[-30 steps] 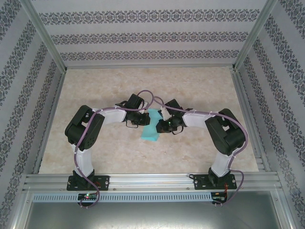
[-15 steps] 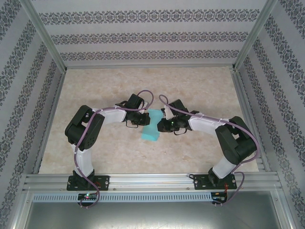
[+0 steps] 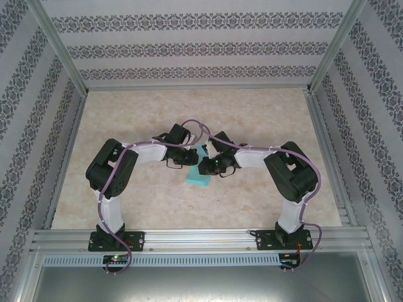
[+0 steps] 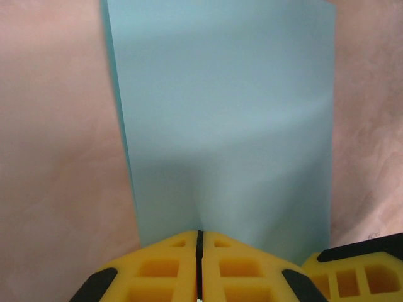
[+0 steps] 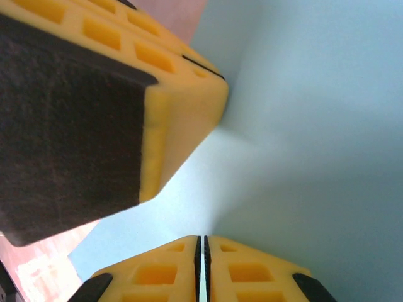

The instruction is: Fold a paper plane with a square sheet of paper (pick it up from the middle)

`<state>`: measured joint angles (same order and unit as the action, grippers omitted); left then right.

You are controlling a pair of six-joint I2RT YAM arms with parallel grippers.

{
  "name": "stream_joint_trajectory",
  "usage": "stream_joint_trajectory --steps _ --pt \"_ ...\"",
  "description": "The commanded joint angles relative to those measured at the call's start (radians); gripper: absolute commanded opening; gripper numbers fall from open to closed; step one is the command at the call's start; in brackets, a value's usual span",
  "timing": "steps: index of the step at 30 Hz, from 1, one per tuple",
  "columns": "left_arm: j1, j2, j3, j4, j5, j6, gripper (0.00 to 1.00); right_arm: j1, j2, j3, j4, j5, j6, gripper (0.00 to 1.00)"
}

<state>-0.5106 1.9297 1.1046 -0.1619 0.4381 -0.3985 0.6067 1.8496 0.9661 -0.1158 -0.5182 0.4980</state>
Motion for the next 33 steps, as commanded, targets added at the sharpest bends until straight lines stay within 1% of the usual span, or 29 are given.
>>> stream_joint_trajectory --steps 1,14,22,30,33 --pt "0.009 0.09 -0.056 -0.197 -0.14 0.033 0.11 0.012 -0.003 -0.023 -0.071 -0.011 -0.05 0.13" --pt "0.015 0.097 -0.059 -0.197 -0.141 0.037 0.11 0.032 -0.101 -0.178 -0.084 0.007 -0.05 0.13" --pt "0.016 0.096 -0.052 -0.205 -0.14 0.041 0.11 0.044 -0.162 -0.242 -0.111 0.022 -0.038 0.13" --pt "0.016 0.098 -0.052 -0.205 -0.137 0.046 0.1 0.043 -0.259 -0.232 -0.168 0.033 -0.032 0.13" --pt "0.016 0.101 -0.051 -0.2 -0.133 0.046 0.11 0.041 -0.296 -0.22 -0.116 0.012 0.006 0.13"
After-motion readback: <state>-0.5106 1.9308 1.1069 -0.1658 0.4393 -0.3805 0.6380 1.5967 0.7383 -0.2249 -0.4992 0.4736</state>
